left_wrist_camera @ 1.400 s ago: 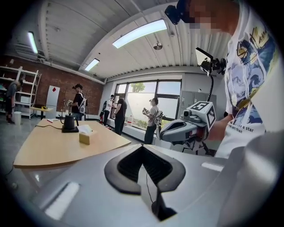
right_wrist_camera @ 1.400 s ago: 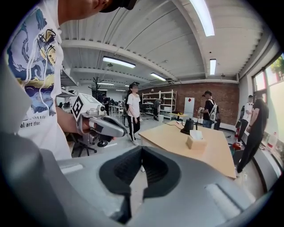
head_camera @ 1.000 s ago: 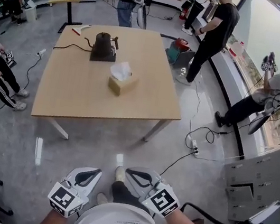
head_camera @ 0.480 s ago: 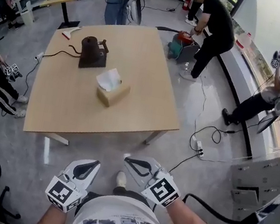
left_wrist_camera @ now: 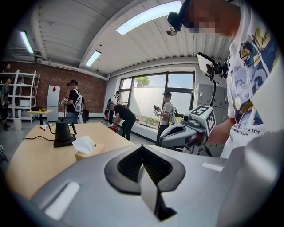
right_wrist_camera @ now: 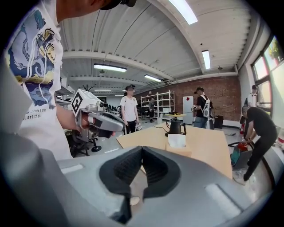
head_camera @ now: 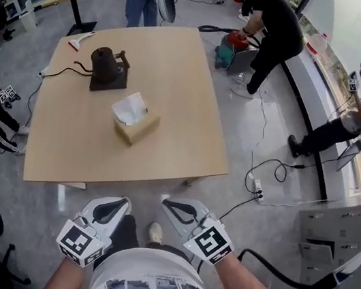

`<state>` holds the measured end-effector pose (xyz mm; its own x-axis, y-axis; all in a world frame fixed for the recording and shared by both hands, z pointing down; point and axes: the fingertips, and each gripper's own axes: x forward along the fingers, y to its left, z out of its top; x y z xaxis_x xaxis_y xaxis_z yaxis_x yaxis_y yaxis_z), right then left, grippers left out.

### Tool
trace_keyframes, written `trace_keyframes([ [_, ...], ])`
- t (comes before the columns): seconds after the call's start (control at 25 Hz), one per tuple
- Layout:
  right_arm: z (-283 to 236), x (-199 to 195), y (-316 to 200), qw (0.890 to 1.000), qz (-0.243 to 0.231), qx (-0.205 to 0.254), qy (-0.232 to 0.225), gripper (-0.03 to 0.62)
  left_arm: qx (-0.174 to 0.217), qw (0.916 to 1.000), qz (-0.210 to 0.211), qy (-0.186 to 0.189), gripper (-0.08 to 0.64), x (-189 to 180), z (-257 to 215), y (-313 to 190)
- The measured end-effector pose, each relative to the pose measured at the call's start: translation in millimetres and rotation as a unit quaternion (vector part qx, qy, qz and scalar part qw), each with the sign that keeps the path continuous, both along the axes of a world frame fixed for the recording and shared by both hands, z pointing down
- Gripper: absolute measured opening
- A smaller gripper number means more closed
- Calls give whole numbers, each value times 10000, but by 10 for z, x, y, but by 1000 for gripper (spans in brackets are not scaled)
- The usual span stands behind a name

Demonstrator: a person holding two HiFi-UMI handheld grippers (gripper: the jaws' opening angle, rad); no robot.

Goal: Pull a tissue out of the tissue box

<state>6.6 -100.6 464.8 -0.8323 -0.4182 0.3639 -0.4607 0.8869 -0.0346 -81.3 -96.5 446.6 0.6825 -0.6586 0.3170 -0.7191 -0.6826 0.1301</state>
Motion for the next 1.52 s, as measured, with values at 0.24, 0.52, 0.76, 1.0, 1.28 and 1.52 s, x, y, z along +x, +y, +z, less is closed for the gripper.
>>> trace_keyframes([
  [0.24, 4, 20, -419, 9995, 311, -15, 103, 3, 53, 9999, 107, 1, 5, -109, 64, -530],
  [0.52, -150, -89, -959, 9970, 752, 74, 157, 3, 154, 9998, 131, -24, 8, -434, 79, -1338],
  [0.76, -135, -312, -1216, 9943, 1034, 30, 272, 3, -167, 9996, -155, 144, 75, -925, 350, -2005],
  [1.0, -94, -373, -1357, 9893, 1359, -27, 522, 3, -393, 9991, -147, -46, 133, -1198, 712, -2596],
  [1.28, -88, -389, -1507, 9832, 1707, -145, 631, 3, -658, 9976, -151, -139, 193, -1333, 1078, -3192],
  [1.52, -58, -364, -1568, 9777, 1956, -225, 732, 3, -1063, 9942, -50, -127, 218, -1324, 1457, -3499],
])
